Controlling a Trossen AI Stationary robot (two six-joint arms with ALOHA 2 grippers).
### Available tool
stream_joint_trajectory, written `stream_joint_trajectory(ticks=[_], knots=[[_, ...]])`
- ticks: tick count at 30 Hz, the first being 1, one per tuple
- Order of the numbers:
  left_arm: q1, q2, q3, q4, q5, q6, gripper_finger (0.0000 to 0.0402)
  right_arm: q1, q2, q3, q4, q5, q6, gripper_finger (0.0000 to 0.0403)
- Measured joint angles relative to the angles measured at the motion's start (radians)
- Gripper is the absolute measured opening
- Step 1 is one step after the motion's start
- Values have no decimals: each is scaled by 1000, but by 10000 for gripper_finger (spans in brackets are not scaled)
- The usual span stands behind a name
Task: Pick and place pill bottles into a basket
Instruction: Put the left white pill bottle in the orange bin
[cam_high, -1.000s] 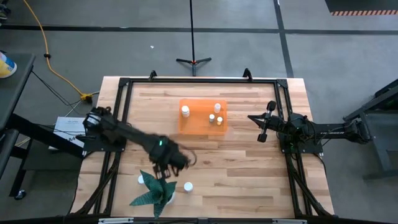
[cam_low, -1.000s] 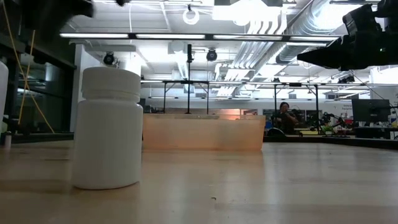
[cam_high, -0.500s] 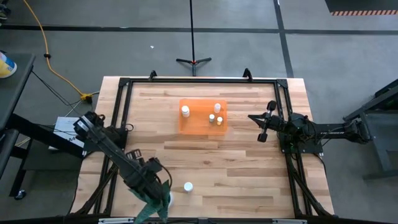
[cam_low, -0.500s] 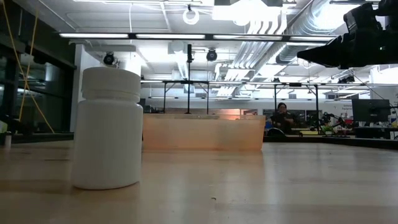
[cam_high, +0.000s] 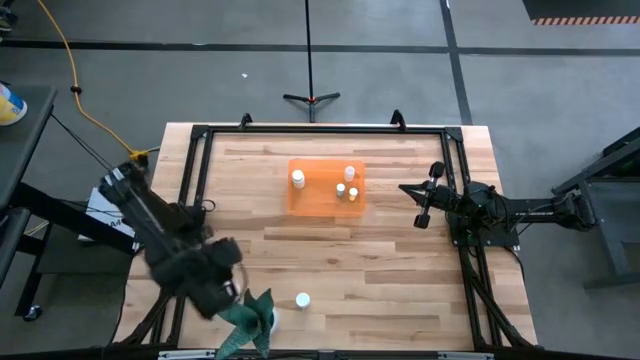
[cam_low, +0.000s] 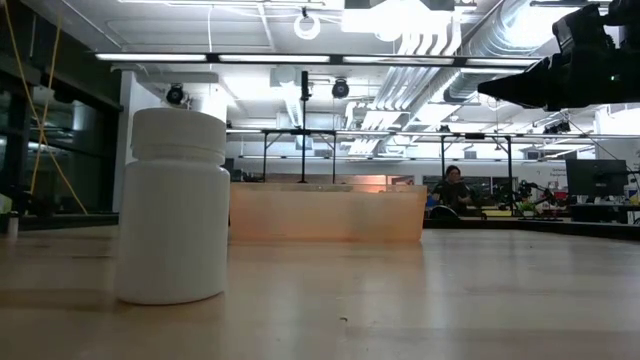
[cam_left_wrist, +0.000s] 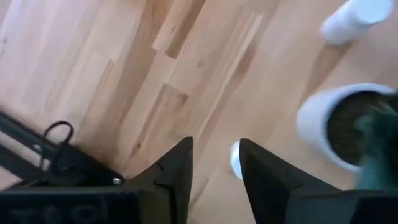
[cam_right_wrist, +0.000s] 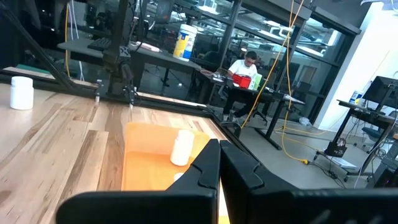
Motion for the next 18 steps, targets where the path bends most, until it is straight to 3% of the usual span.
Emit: stream_joint_trajectory(ticks=[4,10,18], knots=[[-99,-19,-12,2,-66,-125,153,0,0,0,0,0,0,0],[-268,-16,-172,75,-88,-327,145,0,0,0,-5,0,0,0],[-455,-16,-384,375,-277,-451,156,0,0,0,-5,0,26,0]])
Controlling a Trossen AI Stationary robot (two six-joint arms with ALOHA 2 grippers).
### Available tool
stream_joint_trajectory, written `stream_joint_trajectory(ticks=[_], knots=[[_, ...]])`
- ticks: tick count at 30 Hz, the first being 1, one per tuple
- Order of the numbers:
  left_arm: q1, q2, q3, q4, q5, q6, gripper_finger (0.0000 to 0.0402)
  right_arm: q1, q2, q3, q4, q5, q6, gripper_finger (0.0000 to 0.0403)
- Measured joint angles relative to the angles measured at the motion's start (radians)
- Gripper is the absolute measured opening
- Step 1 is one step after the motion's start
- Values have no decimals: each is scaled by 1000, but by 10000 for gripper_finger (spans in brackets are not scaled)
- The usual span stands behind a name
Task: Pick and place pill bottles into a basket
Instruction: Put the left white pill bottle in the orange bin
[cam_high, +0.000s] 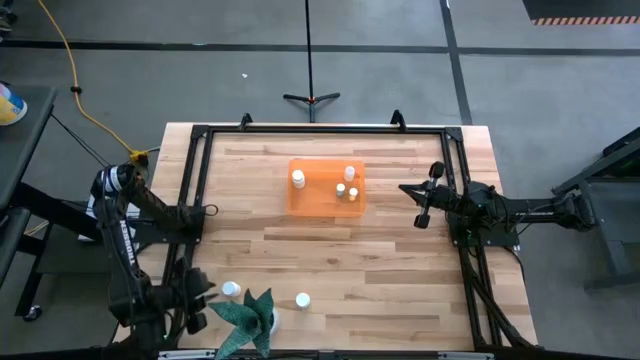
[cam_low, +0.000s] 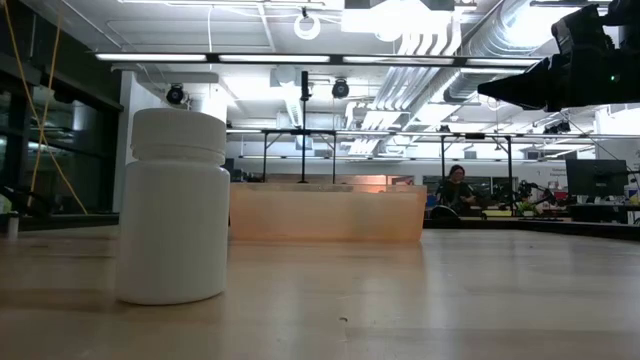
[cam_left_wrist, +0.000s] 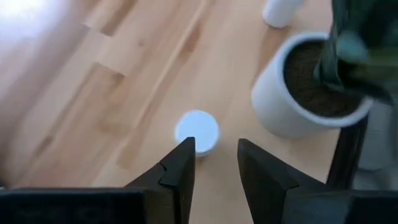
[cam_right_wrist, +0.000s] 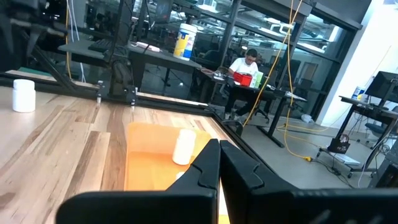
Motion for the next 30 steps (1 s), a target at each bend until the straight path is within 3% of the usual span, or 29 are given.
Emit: stream_joint_trajectory(ticks=[9,21,30], knots=[[-42,1,-245,301,-30,-18,200,0,0,0,-1,0,22,0],[-6,8,-259,296,-50,-49,319,0,0,0,-5,0,19,0],[87,29,-259,319,46,62,330,0,0,0,-7,0,19,0]])
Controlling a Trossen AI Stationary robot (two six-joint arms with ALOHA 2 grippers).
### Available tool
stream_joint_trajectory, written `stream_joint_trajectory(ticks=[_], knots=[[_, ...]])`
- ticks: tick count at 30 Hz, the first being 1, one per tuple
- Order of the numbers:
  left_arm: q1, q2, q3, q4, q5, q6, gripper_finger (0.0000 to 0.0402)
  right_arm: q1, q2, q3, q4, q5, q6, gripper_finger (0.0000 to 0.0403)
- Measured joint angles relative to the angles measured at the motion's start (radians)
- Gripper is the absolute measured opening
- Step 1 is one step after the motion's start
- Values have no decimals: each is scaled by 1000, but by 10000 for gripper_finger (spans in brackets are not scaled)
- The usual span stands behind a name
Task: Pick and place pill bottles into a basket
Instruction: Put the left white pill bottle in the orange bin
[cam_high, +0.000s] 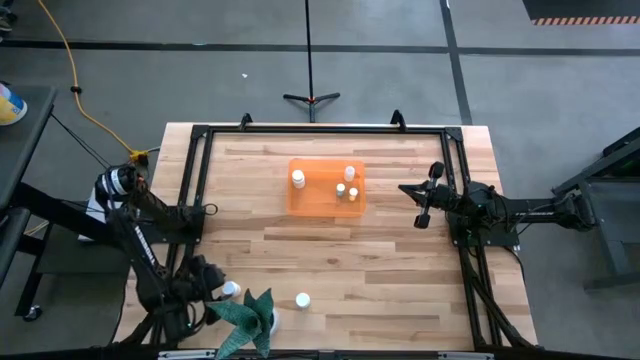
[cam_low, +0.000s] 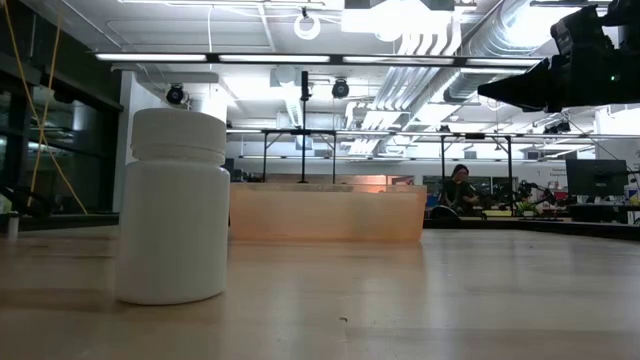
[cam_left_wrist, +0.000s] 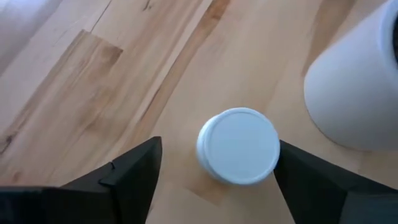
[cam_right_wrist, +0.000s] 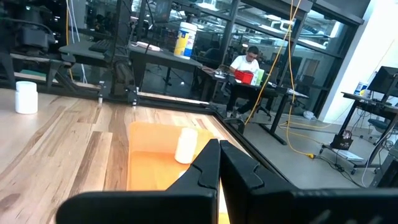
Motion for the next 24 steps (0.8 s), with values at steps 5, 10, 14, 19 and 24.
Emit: stream_joint_trajectory(ticks=[5,10,14,19,24], knots=[[23,0,0,22,7,52,303,0,0,0,0,0,0,0],[23,0,0,31,8,76,266,0,0,0,-1,0,0,0],[21,0,0,30,8,78,236,0,0,0,-1,0,0,0],[21,0,0,29,6,133,193,0,0,0,-1,0,0,0],[21,-22,0,-7,10,135,193,0,0,0,-1,0,0,0]])
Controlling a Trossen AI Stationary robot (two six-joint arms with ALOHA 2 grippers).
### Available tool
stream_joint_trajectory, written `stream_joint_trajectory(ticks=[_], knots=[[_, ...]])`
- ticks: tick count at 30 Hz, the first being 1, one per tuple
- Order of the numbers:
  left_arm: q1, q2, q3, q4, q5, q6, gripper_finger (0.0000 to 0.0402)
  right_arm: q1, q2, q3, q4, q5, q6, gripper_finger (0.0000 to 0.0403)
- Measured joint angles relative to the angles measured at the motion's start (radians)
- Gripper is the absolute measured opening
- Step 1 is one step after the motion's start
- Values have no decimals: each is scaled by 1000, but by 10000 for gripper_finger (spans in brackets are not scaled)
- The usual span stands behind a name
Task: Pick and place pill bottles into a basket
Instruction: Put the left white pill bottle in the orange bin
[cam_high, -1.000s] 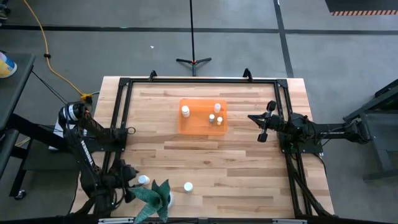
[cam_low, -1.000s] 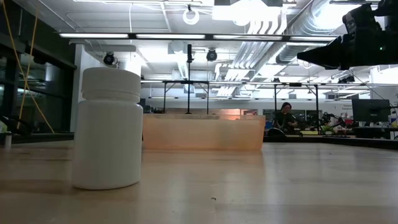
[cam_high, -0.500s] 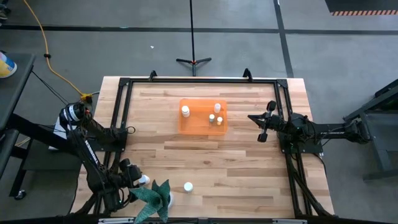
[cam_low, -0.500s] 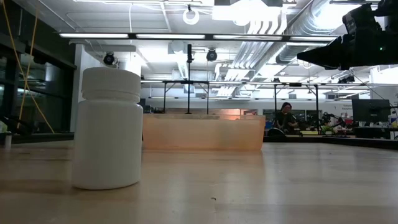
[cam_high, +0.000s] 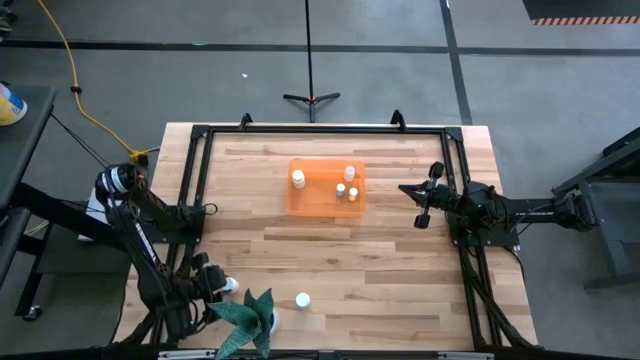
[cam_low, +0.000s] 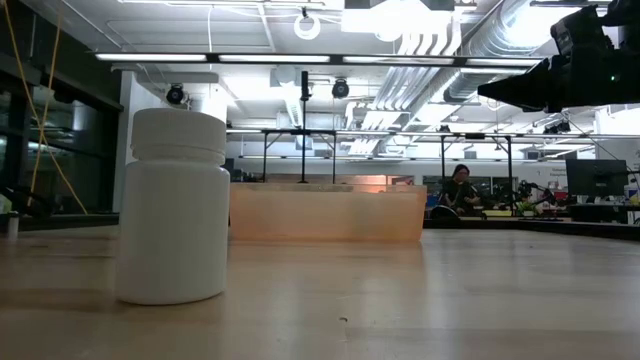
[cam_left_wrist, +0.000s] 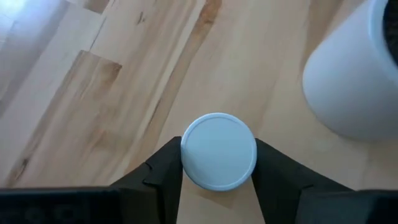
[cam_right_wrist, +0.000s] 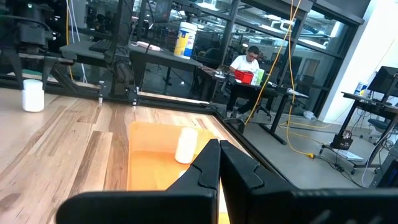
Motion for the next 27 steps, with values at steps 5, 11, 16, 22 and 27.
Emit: stream_joint_trajectory(ticks=[5,11,16,22,27], knots=[[0,-67,6,-43,-15,-13,194,0,0,0,0,0,-3,0],[0,-147,90,-267,-14,-62,195,0,0,0,0,0,-4,0],[0,-200,184,-423,-26,-64,194,0,0,0,0,0,-4,0],[10,-209,317,-650,-122,-63,195,0,0,0,0,0,-4,0],[128,-226,402,-681,-180,46,194,0,0,0,0,0,-3,0]])
